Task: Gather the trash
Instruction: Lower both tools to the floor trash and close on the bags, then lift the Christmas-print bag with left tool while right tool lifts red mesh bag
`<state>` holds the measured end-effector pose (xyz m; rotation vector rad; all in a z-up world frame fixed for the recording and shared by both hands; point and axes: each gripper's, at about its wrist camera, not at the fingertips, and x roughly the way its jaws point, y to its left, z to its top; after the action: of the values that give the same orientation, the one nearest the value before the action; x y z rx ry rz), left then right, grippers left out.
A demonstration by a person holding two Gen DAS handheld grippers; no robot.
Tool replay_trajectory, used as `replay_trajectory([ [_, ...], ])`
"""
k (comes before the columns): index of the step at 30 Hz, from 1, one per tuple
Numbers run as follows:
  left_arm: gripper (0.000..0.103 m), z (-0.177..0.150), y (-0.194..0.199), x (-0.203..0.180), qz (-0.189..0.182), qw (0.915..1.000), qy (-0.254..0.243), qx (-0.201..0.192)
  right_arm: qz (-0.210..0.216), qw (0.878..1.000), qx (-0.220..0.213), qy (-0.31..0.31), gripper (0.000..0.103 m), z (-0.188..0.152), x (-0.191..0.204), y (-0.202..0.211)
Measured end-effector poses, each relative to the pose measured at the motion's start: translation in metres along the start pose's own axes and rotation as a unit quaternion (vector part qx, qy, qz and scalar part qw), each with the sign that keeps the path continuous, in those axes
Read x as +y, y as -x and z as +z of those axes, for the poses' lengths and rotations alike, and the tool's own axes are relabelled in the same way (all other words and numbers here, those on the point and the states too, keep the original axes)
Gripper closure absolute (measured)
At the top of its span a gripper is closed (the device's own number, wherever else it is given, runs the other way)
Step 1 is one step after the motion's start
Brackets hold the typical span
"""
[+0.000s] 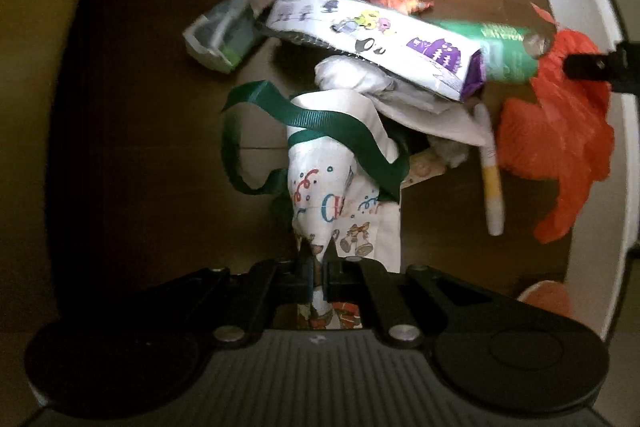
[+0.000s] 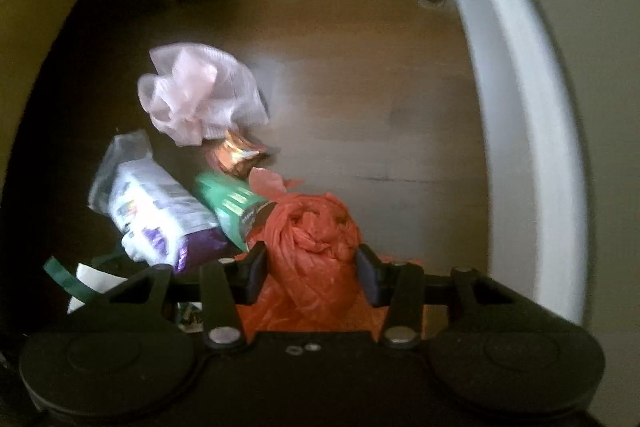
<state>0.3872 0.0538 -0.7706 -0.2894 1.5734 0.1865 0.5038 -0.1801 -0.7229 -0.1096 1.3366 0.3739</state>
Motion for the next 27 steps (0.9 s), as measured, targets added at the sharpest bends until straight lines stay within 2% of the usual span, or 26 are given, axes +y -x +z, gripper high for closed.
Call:
replay_trajectory([
  [12, 0.100, 0.008, 0.148, -0.012, 0.000, 0.9992, 0.008, -0.039, -0.002, 0.998, -0.054, -0.025, 0.058, 0.029, -0.007, 0.156],
  [20, 0.100, 0.035, 0.269, -0.016, -0.002, 0.9967, 0.028, -0.076, 0.006, 0.995, -0.094, -0.037, 0.058, 0.066, 0.002, 0.270],
  [27, 0.100, 0.077, 0.388, -0.026, -0.006, 0.9904, 0.036, -0.133, 0.027, 0.987, -0.156, -0.025, 0.058, 0.122, 0.014, 0.386],
])
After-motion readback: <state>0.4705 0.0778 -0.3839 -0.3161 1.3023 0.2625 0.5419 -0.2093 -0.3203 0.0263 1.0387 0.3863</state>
